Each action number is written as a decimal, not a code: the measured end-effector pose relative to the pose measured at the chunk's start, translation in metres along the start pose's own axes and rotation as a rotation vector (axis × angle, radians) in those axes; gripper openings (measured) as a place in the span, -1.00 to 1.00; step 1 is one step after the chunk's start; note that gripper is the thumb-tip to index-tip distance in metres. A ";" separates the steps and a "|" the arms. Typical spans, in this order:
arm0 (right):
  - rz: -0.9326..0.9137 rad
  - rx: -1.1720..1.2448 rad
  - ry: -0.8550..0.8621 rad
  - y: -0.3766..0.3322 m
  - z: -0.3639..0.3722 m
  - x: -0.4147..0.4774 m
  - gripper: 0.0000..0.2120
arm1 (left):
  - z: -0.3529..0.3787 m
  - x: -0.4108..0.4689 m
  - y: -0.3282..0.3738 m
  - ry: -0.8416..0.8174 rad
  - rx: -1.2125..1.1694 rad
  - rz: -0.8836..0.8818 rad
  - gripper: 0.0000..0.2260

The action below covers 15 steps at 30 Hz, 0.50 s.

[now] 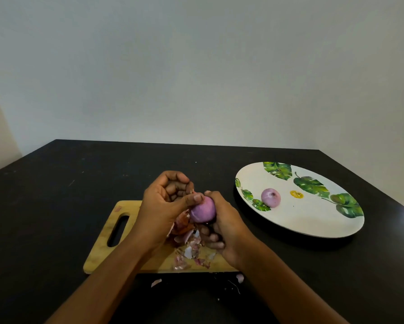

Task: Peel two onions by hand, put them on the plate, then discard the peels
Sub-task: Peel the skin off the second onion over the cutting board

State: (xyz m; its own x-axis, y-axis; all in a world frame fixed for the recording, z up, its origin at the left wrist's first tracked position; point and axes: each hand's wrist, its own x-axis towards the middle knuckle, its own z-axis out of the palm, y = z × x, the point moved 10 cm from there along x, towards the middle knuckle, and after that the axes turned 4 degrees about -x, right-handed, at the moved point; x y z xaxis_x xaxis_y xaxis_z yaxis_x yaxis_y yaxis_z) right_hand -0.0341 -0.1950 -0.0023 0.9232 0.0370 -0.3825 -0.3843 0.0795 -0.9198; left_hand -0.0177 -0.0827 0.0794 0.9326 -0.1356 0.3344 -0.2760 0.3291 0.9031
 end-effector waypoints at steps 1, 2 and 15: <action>0.004 0.010 -0.010 0.001 0.001 0.000 -0.53 | 0.000 0.000 -0.001 0.000 -0.031 -0.008 -0.65; 0.011 0.019 -0.020 0.002 0.001 0.000 -0.53 | 0.001 0.000 -0.002 -0.001 -0.060 -0.016 -0.64; 0.048 0.068 -0.151 0.008 0.012 0.003 -0.49 | -0.003 0.004 -0.014 0.010 -0.148 -0.058 -0.62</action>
State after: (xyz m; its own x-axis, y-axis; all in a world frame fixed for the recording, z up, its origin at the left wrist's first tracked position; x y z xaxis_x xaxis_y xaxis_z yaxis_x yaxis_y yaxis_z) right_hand -0.0345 -0.1828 -0.0094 0.8949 0.1914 -0.4032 -0.4316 0.1414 -0.8909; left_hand -0.0095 -0.0849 0.0676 0.9485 -0.1493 0.2794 -0.1850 0.4550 0.8711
